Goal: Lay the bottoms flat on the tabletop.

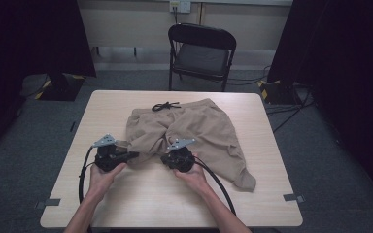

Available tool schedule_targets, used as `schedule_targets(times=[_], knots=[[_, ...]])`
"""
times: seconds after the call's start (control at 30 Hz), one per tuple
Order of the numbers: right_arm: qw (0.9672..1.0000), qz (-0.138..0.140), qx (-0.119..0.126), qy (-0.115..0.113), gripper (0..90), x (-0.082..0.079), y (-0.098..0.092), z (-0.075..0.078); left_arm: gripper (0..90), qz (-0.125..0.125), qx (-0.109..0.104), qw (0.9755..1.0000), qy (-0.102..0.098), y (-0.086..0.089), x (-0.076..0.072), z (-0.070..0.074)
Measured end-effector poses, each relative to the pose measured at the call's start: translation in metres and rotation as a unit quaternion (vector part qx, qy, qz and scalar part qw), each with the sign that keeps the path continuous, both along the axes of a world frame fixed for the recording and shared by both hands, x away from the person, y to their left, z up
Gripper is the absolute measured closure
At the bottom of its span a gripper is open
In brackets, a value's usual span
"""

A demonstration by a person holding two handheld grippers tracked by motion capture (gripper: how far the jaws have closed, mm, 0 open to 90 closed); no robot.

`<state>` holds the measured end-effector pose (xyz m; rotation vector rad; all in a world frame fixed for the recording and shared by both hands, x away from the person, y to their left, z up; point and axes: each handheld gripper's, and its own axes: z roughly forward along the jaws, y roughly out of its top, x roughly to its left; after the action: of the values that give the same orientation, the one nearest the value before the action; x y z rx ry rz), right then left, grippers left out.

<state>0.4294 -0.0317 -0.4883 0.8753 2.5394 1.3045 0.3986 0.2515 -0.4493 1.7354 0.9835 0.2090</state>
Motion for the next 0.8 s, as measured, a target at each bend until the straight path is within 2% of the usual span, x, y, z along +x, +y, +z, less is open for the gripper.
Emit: schedule_targets(times=[0.07, 0.17, 0.27, 0.37, 0.43, 0.5, 0.53, 0.63, 0.8], knots=[[0.9999, 0.003, 0.008, -0.007, 90.0, -0.004, -0.009, 0.009, 87.6, 0.004, -0.015, 0.9998, -0.011, 0.006, -0.003, 0.009], [0.9992, -0.003, 0.036, -0.019, 90.0, -0.009, -0.028, 0.027, 87.6, 0.011, -0.028, 0.9993, -0.024, 0.016, -0.005, 0.021], [0.9975, -0.02, 0.057, -0.036, 90.0, -0.009, -0.049, 0.045, 87.6, 0.018, -0.035, 0.999, -0.023, 0.023, -0.002, 0.025], [0.9954, -0.042, 0.072, -0.048, 90.0, -0.003, -0.067, 0.059, 87.6, 0.028, -0.045, 0.9985, -0.017, 0.028, 0.006, 0.029], [0.9937, -0.058, 0.081, -0.051, 90.0, 0.003, -0.078, 0.065, 87.6, 0.035, -0.044, 0.9983, -0.017, 0.031, 0.014, 0.032], [0.9924, -0.075, 0.082, -0.051, 90.0, 0.011, -0.087, 0.067, 87.6, 0.041, -0.056, 0.9976, -0.01, 0.034, 0.026, 0.034], [0.9921, -0.083, 0.079, -0.051, 90.0, 0.016, -0.09, 0.067, 87.6, 0.041, -0.051, 0.9979, -0.003, 0.035, 0.033, 0.033], [0.9907, -0.106, 0.075, -0.041, 90.0, 0.032, -0.098, 0.063, 87.1, 0.042, -0.032, 0.9985, 0.018, 0.03, 0.052, 0.024], [0.9907, -0.133, 0.024, -0.012, 90.0, 0.053, -0.095, 0.038, 84.9, 0.063, 0.004, 0.9957, 0.068, 0.019, 0.078, -0.013]])
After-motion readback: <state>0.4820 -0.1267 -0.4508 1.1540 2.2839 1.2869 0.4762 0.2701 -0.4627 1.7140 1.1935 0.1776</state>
